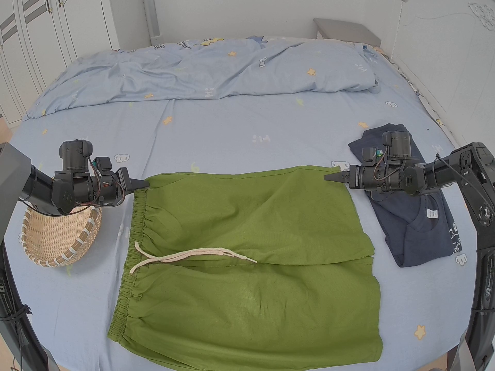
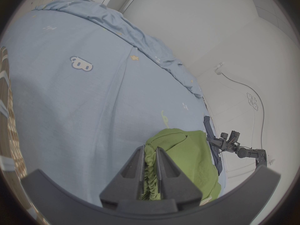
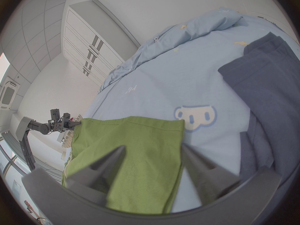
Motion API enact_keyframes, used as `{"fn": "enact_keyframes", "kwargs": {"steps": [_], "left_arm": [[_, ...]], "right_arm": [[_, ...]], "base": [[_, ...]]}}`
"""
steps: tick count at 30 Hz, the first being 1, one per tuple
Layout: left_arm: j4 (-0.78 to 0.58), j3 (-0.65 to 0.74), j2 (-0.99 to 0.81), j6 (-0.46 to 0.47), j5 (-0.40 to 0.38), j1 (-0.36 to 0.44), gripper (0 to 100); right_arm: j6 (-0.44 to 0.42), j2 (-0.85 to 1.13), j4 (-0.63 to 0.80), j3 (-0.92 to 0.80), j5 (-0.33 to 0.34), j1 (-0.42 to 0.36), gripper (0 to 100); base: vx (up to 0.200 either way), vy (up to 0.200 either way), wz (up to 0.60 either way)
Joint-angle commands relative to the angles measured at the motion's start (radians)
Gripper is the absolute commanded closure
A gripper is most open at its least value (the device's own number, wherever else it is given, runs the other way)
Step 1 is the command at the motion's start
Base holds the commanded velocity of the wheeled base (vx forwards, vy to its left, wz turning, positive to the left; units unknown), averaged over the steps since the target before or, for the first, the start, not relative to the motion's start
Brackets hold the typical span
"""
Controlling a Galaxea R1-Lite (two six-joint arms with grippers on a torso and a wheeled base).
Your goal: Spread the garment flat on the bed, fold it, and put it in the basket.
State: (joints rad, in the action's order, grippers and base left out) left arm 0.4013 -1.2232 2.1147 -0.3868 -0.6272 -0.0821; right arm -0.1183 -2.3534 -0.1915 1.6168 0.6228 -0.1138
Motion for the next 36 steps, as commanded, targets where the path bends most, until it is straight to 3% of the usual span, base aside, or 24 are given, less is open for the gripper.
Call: {"fn": "enact_keyframes", "kwargs": {"steps": [1,11,21,27,36], "left_arm": [[0.001,-0.001,0.001,0.0,0.0,-0.001,100],[0.004,-0.004,0.002,0.0,0.0,-0.004,100],[0.044,-0.013,0.018,-0.001,0.0,-0.039,100],[0.085,-0.016,0.037,-0.003,0.001,-0.041,100],[0.088,-0.018,0.036,-0.003,0.001,-0.051,100]], "right_arm": [[0.0,-0.003,0.0,-0.002,0.002,-0.003,100],[-0.007,0.002,-0.002,0.012,-0.002,0.014,100],[-0.11,0.02,-0.052,0.041,-0.023,0.048,100],[-0.115,0.017,-0.077,0.035,-0.063,0.036,100],[-0.118,0.032,-0.16,-0.008,-0.072,0.025,100]], "base": [[0.0,0.0,0.0],[0.0,0.0,0.0],[0.0,0.0,0.0],[0.0,0.0,0.0],[0.0,0.0,0.0]]}}
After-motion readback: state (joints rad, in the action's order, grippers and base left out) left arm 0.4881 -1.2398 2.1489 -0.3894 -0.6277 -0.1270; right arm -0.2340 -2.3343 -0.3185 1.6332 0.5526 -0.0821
